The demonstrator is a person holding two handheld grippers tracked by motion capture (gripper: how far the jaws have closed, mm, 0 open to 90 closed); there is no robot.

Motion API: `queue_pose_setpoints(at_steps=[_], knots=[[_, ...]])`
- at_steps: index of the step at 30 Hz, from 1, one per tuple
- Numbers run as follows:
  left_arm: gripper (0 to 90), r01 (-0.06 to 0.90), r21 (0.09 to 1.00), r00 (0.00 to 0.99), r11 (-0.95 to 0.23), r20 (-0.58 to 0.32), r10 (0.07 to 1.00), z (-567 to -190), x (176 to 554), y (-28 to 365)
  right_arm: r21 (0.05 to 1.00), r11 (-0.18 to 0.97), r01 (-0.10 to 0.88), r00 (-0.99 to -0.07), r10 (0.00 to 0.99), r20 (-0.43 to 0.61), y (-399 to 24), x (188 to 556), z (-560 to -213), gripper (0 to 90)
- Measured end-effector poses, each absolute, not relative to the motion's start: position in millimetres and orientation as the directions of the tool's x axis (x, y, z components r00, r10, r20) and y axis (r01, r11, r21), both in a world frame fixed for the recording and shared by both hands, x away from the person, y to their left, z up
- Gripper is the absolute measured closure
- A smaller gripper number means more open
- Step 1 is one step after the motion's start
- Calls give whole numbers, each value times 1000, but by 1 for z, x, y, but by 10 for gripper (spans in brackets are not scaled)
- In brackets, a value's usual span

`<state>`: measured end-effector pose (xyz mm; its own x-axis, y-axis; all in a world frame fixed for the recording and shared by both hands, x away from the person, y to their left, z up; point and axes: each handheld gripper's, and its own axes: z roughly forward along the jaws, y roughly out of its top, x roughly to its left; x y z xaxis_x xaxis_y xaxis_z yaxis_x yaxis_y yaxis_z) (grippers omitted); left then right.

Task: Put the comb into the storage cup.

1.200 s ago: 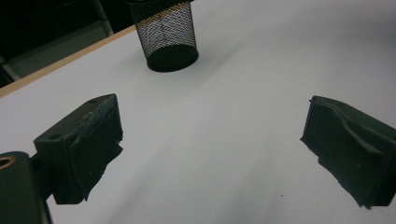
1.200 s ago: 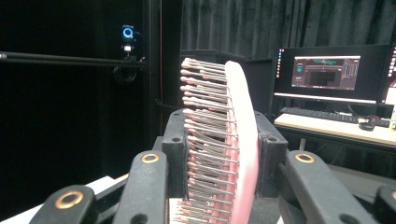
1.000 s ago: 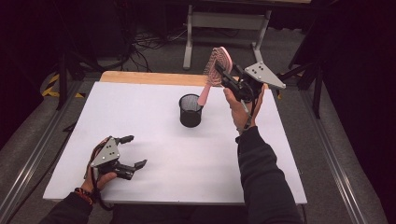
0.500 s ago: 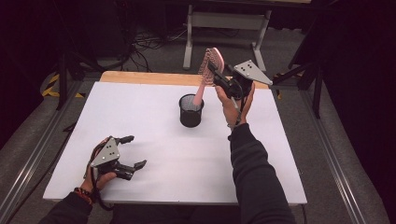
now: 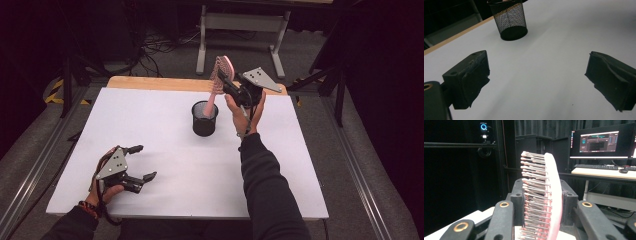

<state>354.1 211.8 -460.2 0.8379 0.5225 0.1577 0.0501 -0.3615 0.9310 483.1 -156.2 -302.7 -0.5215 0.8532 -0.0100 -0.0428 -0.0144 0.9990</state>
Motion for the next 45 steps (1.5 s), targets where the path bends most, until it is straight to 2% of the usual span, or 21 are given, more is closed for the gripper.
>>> queue_pose_setpoints(at_steps=[12, 25, 45], knots=[[58, 57, 930, 839, -364, 153, 523, -460, 355, 212, 1000, -8, 14, -536, 844, 14, -140, 484, -332, 643], [58, 58, 928, 837, -368, 156, 524, -460, 356, 212, 997, -39, 70, -531, 844, 71, -143, 484, -359, 641], [58, 62, 928, 835, -368, 153, 528, -460, 356, 212, 991, -92, 97, -509, 851, 129, -161, 481, -377, 625]])
